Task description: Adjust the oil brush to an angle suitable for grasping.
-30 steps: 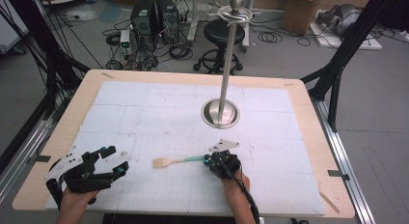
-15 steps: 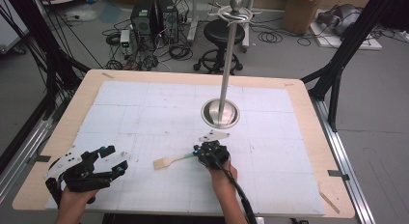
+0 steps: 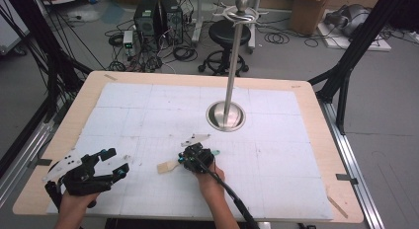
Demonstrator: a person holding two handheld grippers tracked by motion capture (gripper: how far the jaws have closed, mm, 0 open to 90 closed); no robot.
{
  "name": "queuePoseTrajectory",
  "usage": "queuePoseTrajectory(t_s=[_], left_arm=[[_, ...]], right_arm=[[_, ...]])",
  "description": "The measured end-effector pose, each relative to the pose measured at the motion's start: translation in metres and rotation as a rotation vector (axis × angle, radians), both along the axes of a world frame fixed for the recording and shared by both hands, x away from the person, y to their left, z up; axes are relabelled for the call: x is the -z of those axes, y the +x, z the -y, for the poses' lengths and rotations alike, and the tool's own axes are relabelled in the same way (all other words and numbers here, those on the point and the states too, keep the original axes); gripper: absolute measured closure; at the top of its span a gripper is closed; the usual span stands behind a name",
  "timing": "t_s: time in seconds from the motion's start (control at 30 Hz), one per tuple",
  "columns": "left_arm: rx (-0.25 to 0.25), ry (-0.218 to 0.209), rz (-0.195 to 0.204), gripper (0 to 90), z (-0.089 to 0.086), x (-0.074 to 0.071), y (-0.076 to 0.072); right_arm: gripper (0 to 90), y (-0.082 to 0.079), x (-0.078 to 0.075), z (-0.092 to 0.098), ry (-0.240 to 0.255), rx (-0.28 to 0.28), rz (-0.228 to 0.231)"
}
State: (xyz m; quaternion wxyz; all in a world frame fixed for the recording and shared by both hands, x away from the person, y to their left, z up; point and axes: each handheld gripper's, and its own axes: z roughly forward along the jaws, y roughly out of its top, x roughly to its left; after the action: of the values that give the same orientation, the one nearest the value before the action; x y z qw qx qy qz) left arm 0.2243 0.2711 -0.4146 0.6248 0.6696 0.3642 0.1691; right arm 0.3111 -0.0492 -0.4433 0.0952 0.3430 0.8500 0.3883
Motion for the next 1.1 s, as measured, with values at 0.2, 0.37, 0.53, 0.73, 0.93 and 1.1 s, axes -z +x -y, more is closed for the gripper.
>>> queuePoseTrajectory(t_s=[0.2, 0.37, 0.53, 0.73, 0.93, 1.1], left_arm=[[-0.004, -0.002, -0.002, 19.4, -0.001, 0.000, 0.000], [-0.007, -0.005, -0.003, 19.4, -0.001, 0.000, 0.000], [-0.009, -0.010, -0.001, 19.4, -0.003, 0.000, 0.000], [-0.007, -0.008, -0.002, 19.4, -0.003, 0.000, 0.000], [-0.005, -0.006, -0.004, 19.4, -0.002, 0.000, 0.000], [-0.006, -0.001, -0.002, 19.5, -0.002, 0.000, 0.000]], right_arm=[[89.6, -0.006, -0.002, -0.003, 0.010, -0.038, -0.002], [89.7, -0.008, -0.004, -0.003, 0.022, -0.065, -0.028], [89.7, -0.002, -0.016, 0.020, 0.045, 0.046, 0.048], [89.7, 0.006, -0.022, 0.069, -0.050, 0.224, 0.090], [89.6, 0.007, -0.005, 0.101, -0.081, 0.298, 0.052], [89.7, 0.010, -0.001, 0.101, -0.081, 0.284, 0.047]])
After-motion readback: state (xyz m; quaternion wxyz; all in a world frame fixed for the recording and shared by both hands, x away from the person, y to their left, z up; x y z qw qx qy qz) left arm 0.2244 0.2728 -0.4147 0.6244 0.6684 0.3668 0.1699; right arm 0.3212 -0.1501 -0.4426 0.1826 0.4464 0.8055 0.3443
